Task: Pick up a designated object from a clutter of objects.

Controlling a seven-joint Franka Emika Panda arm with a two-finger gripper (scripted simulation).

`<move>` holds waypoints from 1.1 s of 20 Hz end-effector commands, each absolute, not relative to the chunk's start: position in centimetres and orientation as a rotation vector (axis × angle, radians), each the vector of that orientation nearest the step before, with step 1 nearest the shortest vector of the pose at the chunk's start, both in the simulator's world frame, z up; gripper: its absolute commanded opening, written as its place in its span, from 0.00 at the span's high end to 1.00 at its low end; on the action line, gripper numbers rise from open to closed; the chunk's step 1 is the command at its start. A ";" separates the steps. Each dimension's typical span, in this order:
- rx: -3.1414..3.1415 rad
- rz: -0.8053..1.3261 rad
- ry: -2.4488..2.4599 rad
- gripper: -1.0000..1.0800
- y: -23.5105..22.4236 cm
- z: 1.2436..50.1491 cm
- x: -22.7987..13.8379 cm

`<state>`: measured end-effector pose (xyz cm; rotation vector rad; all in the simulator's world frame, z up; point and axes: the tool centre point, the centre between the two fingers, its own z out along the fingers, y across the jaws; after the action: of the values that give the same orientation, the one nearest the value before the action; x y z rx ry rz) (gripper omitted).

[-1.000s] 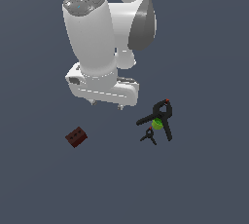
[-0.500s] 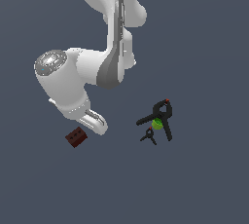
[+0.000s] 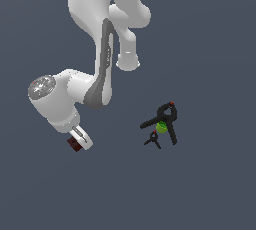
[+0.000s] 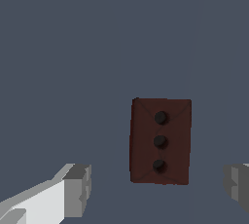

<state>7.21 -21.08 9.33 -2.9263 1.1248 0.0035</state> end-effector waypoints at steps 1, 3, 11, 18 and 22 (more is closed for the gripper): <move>-2.914 0.000 1.166 0.04 -21.9 8.4 7.1; -2.908 0.000 1.186 0.04 -22.3 8.0 7.1; -2.907 0.002 1.191 0.04 -22.5 7.2 7.0; -2.905 0.001 1.196 0.04 -22.5 3.7 6.9; -2.905 0.000 1.197 0.04 -22.5 2.7 6.9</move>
<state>6.85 -22.50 3.02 -2.9049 1.1965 0.0032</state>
